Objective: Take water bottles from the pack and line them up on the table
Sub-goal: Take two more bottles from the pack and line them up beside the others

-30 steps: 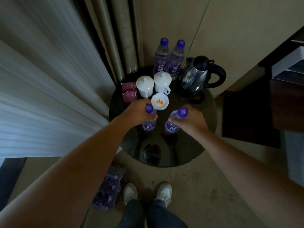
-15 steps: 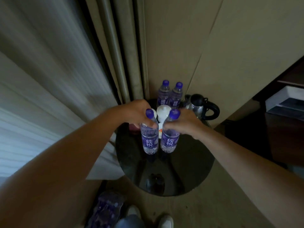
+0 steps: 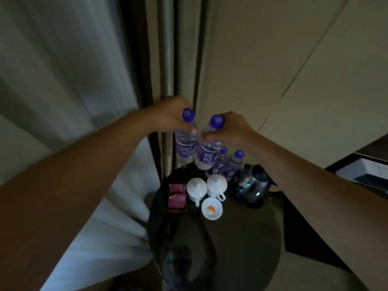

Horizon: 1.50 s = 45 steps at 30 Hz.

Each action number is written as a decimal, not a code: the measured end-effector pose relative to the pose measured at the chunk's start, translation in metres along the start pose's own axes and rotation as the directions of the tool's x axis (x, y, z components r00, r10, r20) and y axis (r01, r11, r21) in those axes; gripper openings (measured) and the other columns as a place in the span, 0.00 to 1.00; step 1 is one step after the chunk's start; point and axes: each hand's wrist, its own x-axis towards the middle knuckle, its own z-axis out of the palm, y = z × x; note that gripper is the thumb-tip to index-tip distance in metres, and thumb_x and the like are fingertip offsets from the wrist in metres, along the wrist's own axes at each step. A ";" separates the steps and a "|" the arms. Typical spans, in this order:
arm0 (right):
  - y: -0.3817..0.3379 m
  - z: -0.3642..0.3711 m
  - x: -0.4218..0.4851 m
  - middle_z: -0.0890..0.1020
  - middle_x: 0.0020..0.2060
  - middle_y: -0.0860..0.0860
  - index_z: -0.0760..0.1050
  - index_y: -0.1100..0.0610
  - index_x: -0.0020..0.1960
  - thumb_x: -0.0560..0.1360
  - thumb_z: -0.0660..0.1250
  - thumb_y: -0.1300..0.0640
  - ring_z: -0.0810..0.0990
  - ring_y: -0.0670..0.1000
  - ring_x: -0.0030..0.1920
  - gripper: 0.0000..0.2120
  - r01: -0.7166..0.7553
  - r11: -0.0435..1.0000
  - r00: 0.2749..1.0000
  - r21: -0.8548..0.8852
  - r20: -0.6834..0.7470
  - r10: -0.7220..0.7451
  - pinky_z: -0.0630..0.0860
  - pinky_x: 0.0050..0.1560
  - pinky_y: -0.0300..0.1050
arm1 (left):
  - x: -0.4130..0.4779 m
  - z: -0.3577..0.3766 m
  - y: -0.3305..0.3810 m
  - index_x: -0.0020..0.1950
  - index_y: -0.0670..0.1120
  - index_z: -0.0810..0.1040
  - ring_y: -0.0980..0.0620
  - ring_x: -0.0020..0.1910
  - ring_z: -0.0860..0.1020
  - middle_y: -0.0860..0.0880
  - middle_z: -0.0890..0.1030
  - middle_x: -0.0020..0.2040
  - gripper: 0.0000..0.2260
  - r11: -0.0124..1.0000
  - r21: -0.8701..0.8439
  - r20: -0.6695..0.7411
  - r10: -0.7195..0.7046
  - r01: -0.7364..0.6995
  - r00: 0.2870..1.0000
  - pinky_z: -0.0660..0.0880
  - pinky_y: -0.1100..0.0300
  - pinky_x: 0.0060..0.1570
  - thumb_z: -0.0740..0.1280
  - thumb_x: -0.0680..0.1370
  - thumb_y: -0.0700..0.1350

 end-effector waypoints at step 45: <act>0.106 0.121 0.124 0.77 0.58 0.58 0.76 0.57 0.60 0.70 0.71 0.54 0.77 0.57 0.55 0.19 0.193 0.874 0.924 -0.447 0.381 -0.009 0.75 0.54 0.50 | 0.094 0.150 -0.155 0.41 0.56 0.68 0.53 0.39 0.72 0.53 0.72 0.36 0.18 0.999 -0.035 0.049 0.010 -0.008 0.999 0.66 0.60 0.41 0.77 0.65 0.46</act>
